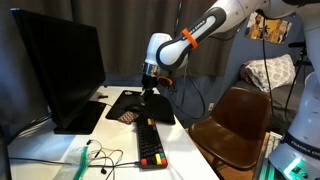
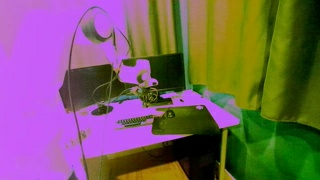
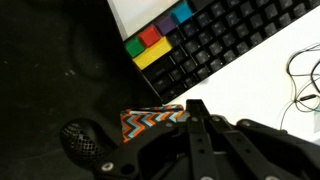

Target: Push a black key on the right side of the keyboard

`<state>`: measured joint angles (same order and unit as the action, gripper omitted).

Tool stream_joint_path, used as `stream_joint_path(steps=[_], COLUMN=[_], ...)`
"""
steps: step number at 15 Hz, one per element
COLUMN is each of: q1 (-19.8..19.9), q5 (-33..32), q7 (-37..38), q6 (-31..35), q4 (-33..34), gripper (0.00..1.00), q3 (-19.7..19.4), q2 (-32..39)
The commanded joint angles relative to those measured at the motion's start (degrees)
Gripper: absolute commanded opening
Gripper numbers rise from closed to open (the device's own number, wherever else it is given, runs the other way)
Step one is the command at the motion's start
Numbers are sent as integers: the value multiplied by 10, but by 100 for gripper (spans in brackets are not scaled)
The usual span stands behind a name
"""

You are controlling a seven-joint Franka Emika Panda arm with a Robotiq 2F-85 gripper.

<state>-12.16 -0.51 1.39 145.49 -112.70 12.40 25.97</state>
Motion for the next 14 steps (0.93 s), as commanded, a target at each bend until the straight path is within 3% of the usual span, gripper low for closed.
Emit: stream_joint_path(steps=[1,14], q1=[0,-1], q5=[9,11], q7=[-24,-28], q6=[11,14], q4=[35,90], gripper=[0,0], q3=[-1,-2], q2=[42,124])
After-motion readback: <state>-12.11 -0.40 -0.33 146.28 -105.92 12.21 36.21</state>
